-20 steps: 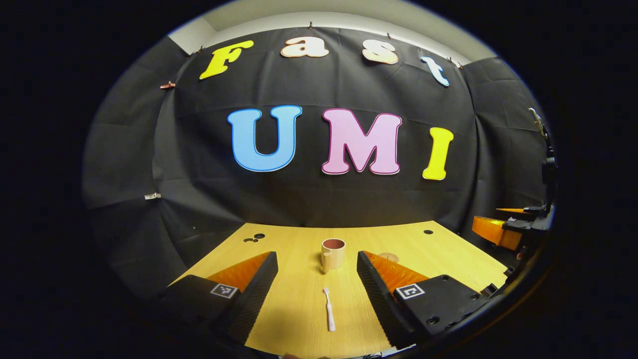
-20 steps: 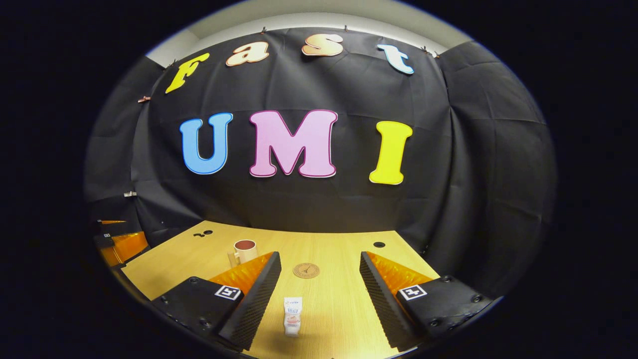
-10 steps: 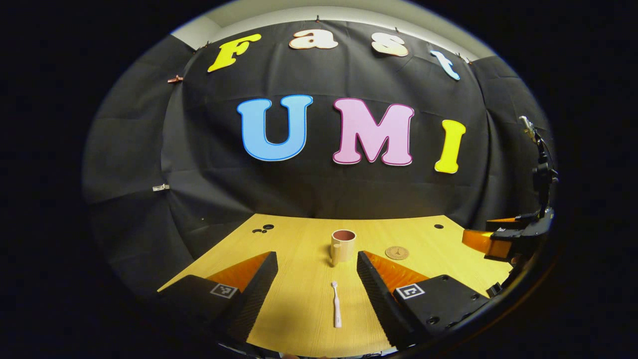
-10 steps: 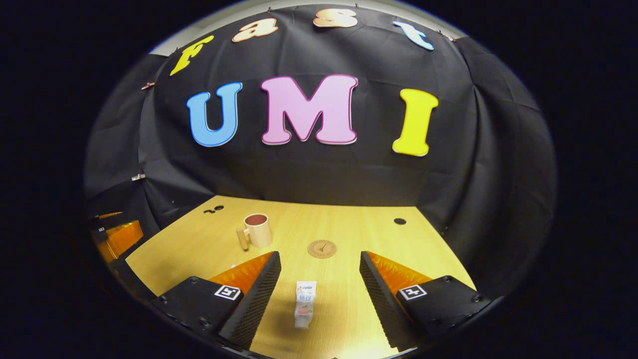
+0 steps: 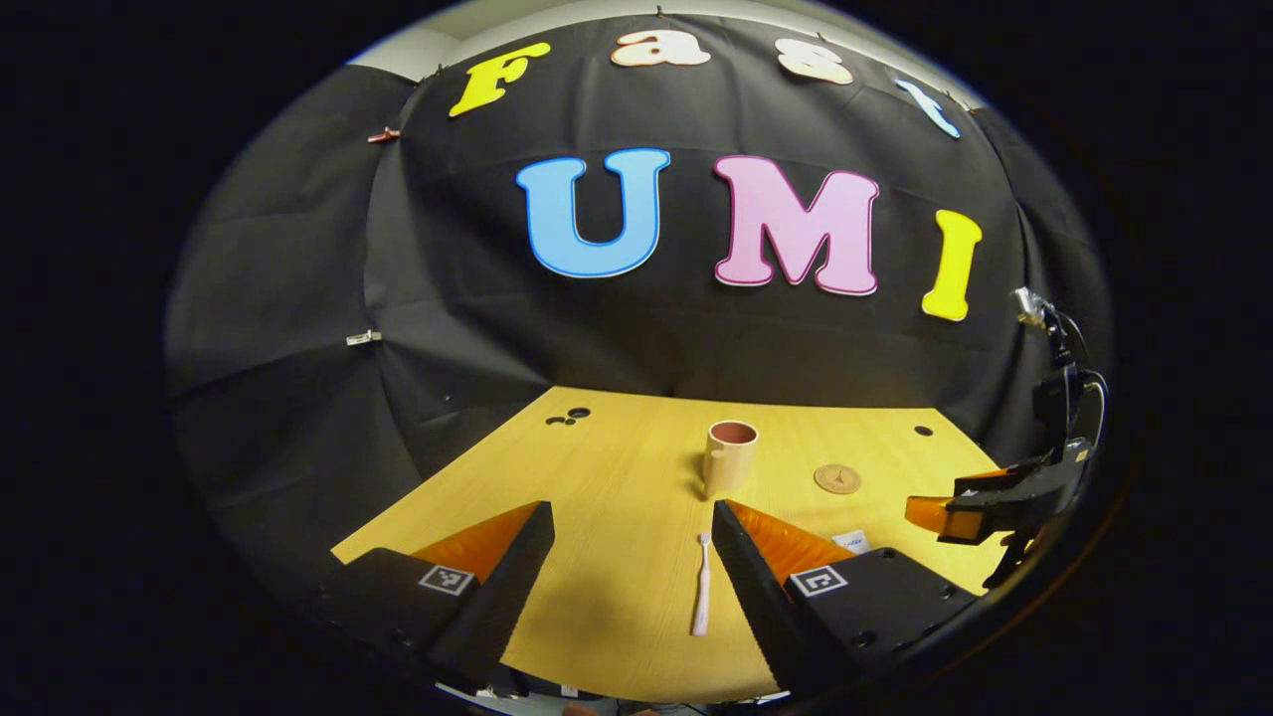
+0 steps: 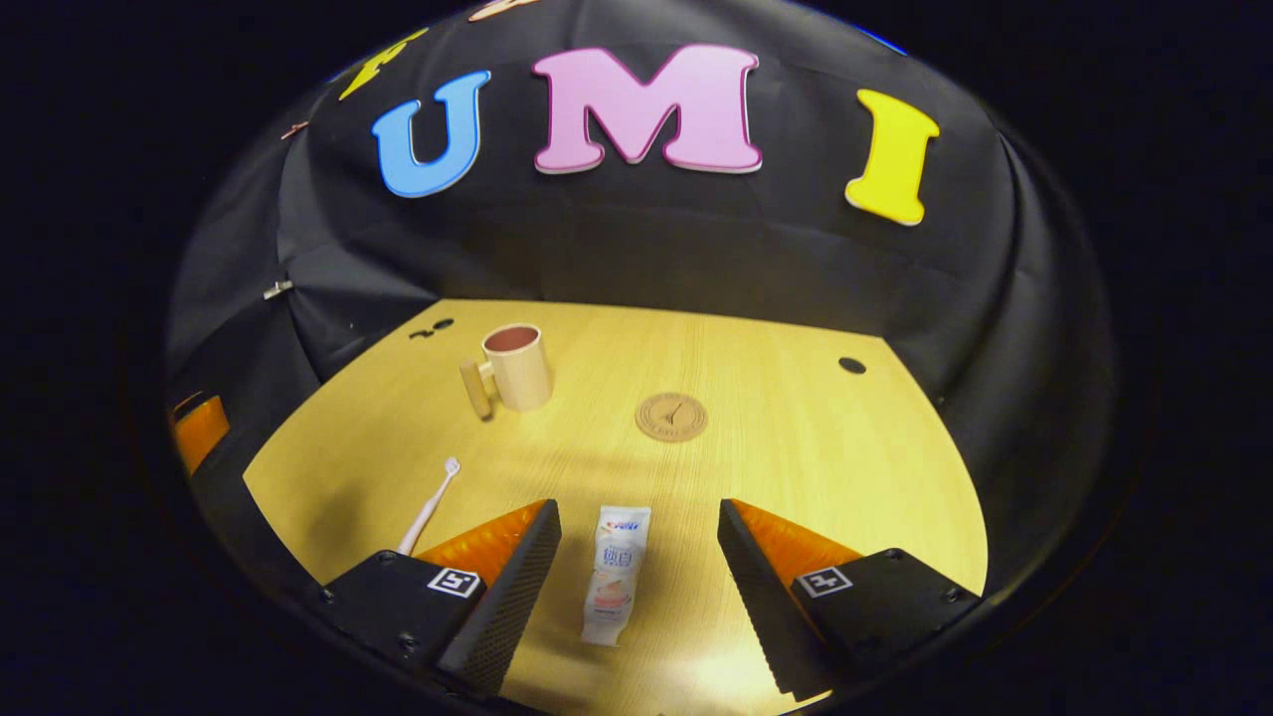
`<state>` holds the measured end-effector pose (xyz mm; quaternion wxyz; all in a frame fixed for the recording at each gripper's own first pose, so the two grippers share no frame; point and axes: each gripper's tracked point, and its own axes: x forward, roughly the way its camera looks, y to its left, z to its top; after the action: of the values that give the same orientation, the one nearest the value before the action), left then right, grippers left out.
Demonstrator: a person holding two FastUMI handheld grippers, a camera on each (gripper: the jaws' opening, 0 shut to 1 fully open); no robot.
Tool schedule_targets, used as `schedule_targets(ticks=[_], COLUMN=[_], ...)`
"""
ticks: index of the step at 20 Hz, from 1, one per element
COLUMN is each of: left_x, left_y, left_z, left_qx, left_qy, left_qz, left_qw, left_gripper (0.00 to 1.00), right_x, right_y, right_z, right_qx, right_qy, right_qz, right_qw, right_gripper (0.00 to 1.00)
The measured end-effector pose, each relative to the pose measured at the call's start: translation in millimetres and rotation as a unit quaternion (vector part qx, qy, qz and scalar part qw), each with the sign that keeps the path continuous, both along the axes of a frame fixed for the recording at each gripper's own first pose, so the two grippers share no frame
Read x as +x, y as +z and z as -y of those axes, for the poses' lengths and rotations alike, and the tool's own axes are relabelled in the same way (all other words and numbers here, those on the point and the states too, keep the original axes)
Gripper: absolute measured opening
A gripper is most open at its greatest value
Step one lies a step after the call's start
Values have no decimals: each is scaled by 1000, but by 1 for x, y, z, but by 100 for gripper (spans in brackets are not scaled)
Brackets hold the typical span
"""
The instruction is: Put the toothbrush and toothpaste on the desktop into the cup, then pick up the cup and place it on the coaster on the desktop.
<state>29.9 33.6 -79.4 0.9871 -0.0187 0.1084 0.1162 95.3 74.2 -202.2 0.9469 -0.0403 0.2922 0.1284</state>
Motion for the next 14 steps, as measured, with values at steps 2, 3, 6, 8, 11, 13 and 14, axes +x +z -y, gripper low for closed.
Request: schedule_targets(ticks=[2, 3, 6, 8, 11, 13, 14], left_x=[-3, -4, -9, -16, -17, -17, -17], left_y=[-8, -11, -18, -27, -36, -38, -39], left_z=[-2, -4, -7, -6, -2, 0, 2], left_qx=[0, 0, -3, -5, -7, -7, -7], left_qy=[14, 22, 43, 52, 53, 47, 41], left_qz=[-15, -22, -40, -53, -67, -72, -74], left_qw=[1000, 1000, 998, 997, 996, 996, 996], left_gripper=[99, 99, 99, 99, 99, 99, 99], right_x=[2, 3, 2, 2, 1, 3, 4], right_y=[-24, -36, -69, -89, -111, -119, -123], right_z=[-3, -5, -14, -15, -13, -9, -7], right_qx=[-6, -10, -17, -29, -45, -59, -63], right_qy=[7, 12, 25, 27, 26, 24, 22], right_qz=[-32, -46, -93, -118, -147, -159, -164], right_qw=[999, 999, 995, 992, 988, 985, 984], right_gripper=[98, 98, 98, 98, 98, 99, 98])
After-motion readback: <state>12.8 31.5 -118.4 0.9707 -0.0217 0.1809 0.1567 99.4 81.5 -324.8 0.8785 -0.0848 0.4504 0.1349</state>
